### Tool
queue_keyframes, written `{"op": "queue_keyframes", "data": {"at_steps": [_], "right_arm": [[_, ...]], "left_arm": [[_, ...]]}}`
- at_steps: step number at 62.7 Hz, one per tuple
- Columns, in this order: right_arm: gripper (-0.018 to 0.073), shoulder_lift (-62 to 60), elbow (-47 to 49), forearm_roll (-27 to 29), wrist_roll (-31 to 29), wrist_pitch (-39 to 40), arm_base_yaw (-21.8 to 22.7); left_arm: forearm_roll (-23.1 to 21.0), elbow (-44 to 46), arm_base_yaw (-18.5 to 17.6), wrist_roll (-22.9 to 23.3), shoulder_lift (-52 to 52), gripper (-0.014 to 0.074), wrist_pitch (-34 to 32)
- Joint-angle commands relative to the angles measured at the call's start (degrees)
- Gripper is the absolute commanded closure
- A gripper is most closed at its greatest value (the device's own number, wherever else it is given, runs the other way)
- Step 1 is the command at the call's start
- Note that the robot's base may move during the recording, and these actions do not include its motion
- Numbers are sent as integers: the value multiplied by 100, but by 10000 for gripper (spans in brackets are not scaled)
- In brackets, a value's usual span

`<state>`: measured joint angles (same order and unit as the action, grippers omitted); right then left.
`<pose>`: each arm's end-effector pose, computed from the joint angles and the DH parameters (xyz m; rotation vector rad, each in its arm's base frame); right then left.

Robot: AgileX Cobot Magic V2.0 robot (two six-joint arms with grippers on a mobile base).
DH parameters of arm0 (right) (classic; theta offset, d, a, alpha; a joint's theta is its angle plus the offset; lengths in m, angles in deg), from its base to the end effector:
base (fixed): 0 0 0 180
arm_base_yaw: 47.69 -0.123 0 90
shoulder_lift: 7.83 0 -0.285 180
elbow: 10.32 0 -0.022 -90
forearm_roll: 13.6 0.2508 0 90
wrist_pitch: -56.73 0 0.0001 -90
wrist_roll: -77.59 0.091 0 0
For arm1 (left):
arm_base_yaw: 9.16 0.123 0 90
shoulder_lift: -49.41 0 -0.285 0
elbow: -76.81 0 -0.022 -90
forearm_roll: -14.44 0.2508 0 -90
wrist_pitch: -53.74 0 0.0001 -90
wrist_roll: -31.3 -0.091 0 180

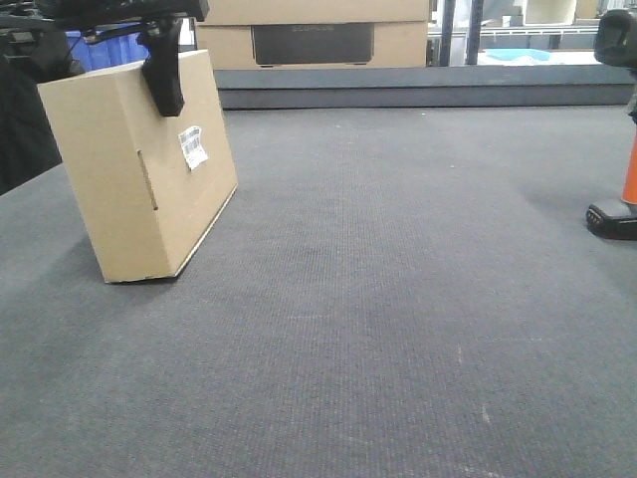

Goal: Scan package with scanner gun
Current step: 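Grasp the cardboard box top with the left gripper and lift it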

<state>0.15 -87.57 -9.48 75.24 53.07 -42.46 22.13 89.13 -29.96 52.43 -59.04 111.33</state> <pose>0.0566 -0.0048 0.2070 0.0910 1.5488 -0.0443 0.3609 -0.1261 0.3075 0.0531 2.6671 -0.0605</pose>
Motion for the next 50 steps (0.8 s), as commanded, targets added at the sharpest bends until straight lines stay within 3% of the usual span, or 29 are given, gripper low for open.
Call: {"op": "queue_keyframes", "data": {"at_steps": [1,13,29,50], "right_arm": [[721,-19,3,0,-20,116,-10],[721,-19,3,0,-20,116,-10],[721,-19,3,0,-20,116,-10],[721,-19,3,14,-20,502,-10]], "left_arm": [[15,41,-24,38,26,706,-40],[-153,489,-24,38,36,707,185],[-1431,912,-38,38,46,707,137],[-1527,575,-239,499,36,707,-491]]}}
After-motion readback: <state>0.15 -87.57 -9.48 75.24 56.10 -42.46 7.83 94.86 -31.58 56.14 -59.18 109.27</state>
